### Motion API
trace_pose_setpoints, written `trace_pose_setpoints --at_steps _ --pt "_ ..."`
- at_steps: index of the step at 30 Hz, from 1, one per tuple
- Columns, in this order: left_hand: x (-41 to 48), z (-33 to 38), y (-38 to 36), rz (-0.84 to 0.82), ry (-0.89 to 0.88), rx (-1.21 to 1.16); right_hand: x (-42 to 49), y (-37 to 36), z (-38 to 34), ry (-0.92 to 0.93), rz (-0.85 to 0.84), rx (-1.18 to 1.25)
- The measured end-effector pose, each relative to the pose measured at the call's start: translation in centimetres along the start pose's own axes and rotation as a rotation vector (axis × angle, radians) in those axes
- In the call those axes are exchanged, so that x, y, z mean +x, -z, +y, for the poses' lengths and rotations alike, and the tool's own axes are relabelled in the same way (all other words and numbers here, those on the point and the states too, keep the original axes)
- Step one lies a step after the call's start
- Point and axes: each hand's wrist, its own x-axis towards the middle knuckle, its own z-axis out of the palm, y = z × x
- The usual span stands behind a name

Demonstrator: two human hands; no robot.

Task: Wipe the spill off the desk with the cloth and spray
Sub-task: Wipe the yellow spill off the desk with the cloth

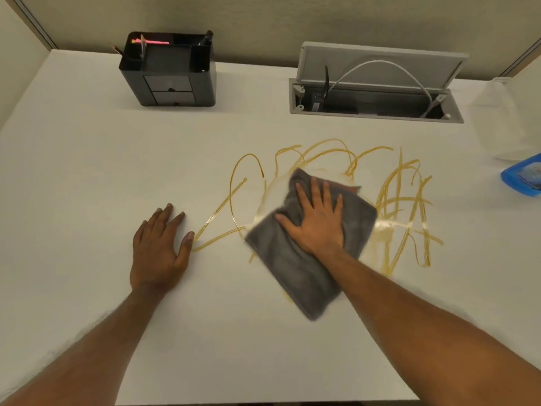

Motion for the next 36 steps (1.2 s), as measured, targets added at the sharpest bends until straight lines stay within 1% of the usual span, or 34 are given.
trace_pose_setpoints --at_steps 3,5,6,8,10,12,15,17,19,21,23,25,27,29,32,34,36 --pt "0.0 0.0 0.0 0.005 -0.002 -0.003 2.3 -0.4 -4.9 0.03 -0.013 -0.008" --pt "0.0 0.0 0.0 0.008 -0.005 0.003 1.9 -0.7 -7.2 0.119 -0.016 -0.019" --pt "0.0 0.0 -0.1 0.009 -0.008 0.004 1.0 -0.9 -7.7 0.191 -0.014 -0.014" --pt "0.0 0.0 0.0 0.007 -0.01 0.004 -1.7 -1.3 -7.0 0.353 -0.01 0.032" --pt "0.0 0.0 0.0 0.003 -0.007 0.002 -4.2 -1.5 -4.3 0.428 0.003 0.078" --pt "-0.1 0.0 0.1 -0.008 -0.005 -0.008 -5.1 -1.4 -0.9 0.411 0.013 0.077" --pt "-0.2 0.0 0.1 -0.015 -0.006 -0.014 -3.7 -0.5 1.6 0.299 -0.002 0.044" --pt "-0.1 0.0 0.1 -0.007 0.002 -0.012 -1.6 -0.1 0.9 0.213 -0.001 0.012" --pt "0.0 0.0 0.0 0.002 0.014 -0.006 0.4 -0.2 -1.3 0.124 -0.008 -0.007" --pt "0.0 0.0 -0.1 0.003 0.017 -0.004 1.8 -0.4 -4.6 0.098 -0.036 -0.027" --pt "0.0 -0.2 -0.1 -0.003 0.008 -0.011 1.7 -0.6 -7.8 0.191 -0.053 -0.039" --pt "0.0 -0.3 0.0 -0.015 -0.005 -0.034 -0.6 -1.2 -8.9 0.342 -0.051 -0.005" --pt "-0.1 -0.3 0.1 -0.009 0.004 -0.047 -3.7 -1.6 -7.1 0.465 -0.034 0.028" --pt "-0.2 -0.2 0.1 -0.003 0.006 -0.051 -5.4 -1.6 -3.3 0.477 -0.016 0.038" --pt "-0.2 -0.2 0.1 -0.002 -0.001 -0.062 -5.6 -0.7 0.8 0.347 -0.013 0.022" --pt "-0.2 -0.1 0.0 0.007 0.005 -0.061 -4.2 -0.2 1.1 0.258 -0.017 -0.009" --pt "-0.1 0.0 -0.1 0.019 0.007 -0.057 -2.1 0.0 -0.3 0.147 -0.035 -0.021"
